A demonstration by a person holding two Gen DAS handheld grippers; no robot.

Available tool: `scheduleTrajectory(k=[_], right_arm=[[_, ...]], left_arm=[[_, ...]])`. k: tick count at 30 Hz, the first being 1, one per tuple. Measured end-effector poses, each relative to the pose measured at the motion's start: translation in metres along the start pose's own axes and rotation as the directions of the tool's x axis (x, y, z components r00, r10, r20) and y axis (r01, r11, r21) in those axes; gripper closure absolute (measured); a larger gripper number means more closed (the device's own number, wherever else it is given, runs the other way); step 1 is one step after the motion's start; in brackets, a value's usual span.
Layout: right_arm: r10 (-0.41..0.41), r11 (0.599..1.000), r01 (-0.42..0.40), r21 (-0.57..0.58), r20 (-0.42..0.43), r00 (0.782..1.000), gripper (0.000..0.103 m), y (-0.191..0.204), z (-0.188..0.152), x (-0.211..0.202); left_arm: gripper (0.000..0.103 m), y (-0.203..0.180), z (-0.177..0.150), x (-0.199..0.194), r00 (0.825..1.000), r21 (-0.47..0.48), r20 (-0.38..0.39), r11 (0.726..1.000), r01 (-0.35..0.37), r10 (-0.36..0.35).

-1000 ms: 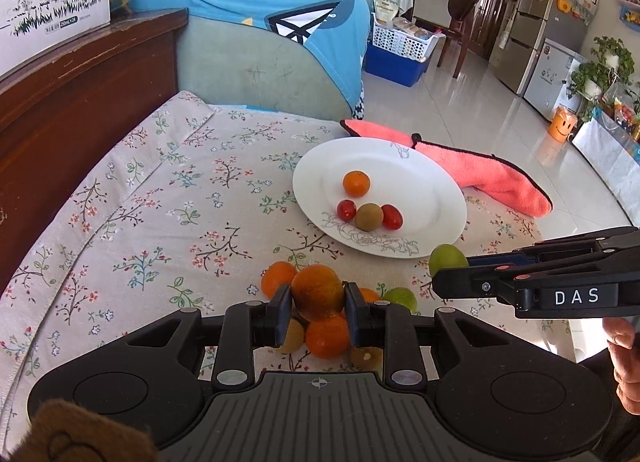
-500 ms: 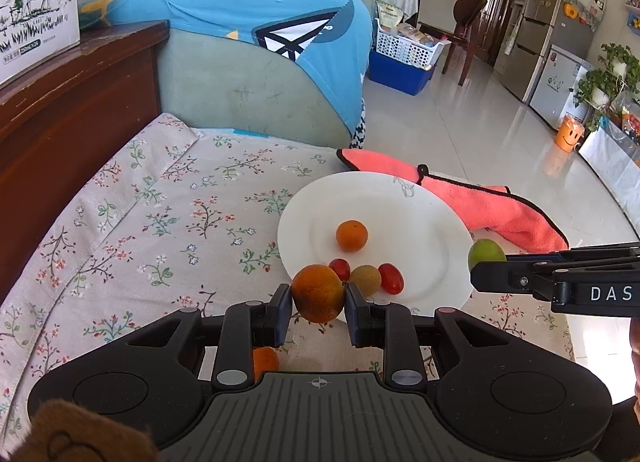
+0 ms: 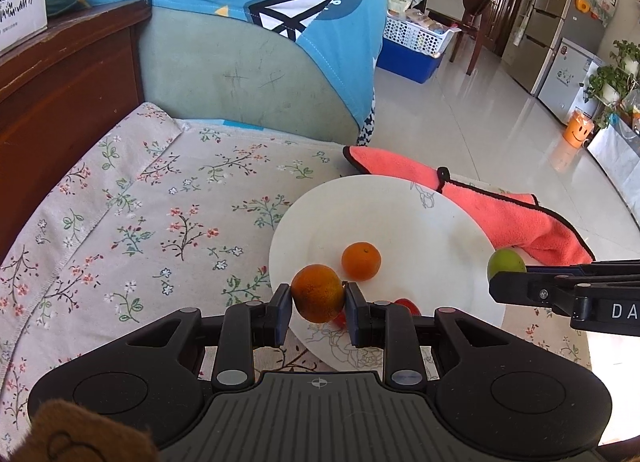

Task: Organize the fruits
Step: 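Carry the lime with the right gripper while the left gripper carries the tangerine to the plate, then open the right gripper onto the plate while the left gripper releases the tangerine there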

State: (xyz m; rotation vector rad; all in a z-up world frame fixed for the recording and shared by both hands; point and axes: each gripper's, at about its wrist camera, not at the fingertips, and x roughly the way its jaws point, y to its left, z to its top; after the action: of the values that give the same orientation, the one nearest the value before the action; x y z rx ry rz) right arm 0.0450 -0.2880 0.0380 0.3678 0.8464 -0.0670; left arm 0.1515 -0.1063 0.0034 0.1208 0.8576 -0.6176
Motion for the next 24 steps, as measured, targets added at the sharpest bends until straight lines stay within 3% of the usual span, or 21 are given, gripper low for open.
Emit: scheduleTrajectory(k=[17, 18, 22, 24], right_arm=[[-0.066, 0.995, 0.067, 0.077, -0.026, 0.998, 0.072, -0.014, 0.015, 0.036], [-0.066, 0.994, 0.068, 0.085, -0.023, 0.998, 0.072, -0.015, 0.015, 0.036], [-0.058, 0.993, 0.058, 0.100, -0.007, 0.998, 0.072, -0.016, 0.018, 0.034], [-0.057, 0.994, 0.057, 0.098, -0.003, 0.998, 0.072, -0.015, 0.018, 0.033]], left_arm=[[0.075, 0.002, 0.012, 0.031, 1.000, -0.038, -0.022, 0.999, -0.014, 0.013], [0.073, 0.002, 0.013, 0.030, 1.000, -0.039, -0.019, 0.999, -0.017, 0.017], [0.045, -0.004, 0.018, 0.021, 0.999, -0.030, 0.007, 0.998, -0.052, 0.052], [0.042, -0.006, 0.021, 0.016, 0.998, -0.022, 0.020, 0.998, -0.062, 0.062]])
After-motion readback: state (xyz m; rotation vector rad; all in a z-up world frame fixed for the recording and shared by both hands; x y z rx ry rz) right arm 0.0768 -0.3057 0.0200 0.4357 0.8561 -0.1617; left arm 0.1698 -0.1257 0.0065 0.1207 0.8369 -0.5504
